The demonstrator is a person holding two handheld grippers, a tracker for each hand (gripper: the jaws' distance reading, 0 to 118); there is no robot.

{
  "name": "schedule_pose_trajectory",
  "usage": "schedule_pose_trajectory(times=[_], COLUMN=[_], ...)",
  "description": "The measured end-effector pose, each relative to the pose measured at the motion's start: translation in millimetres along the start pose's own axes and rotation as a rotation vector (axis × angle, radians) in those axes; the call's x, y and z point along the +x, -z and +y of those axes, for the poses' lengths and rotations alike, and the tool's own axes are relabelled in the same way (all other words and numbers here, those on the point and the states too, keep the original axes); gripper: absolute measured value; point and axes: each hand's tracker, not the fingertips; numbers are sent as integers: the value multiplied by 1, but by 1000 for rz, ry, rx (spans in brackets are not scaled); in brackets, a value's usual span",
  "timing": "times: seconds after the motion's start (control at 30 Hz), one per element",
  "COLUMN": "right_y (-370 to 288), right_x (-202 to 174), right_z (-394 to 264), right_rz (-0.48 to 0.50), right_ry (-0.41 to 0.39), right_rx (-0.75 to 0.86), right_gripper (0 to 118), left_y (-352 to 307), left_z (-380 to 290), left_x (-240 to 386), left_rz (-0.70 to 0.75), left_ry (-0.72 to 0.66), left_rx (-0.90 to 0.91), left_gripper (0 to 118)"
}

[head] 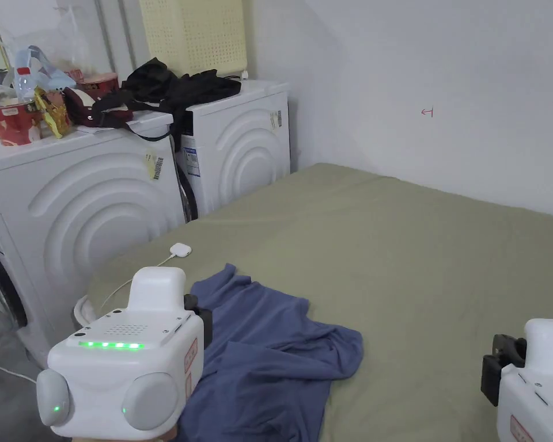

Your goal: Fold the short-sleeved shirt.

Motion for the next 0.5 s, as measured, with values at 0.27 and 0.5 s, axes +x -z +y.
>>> schedule_pose_trajectory(times=[0.27, 0.5], right_y=[7, 20], right_x=[6, 8], right_z=[-8, -24], right_rz=[-18, -13], right_ry=[-4, -10], right_rx=[-31, -65], right_gripper=[0, 0], left_y=[32, 83], left_z=[-13, -23], left_x=[-2, -1], left_rz=[-82, -141], left_ry=[-41, -83], left_rx=[-58, -160], left_gripper=[0, 1])
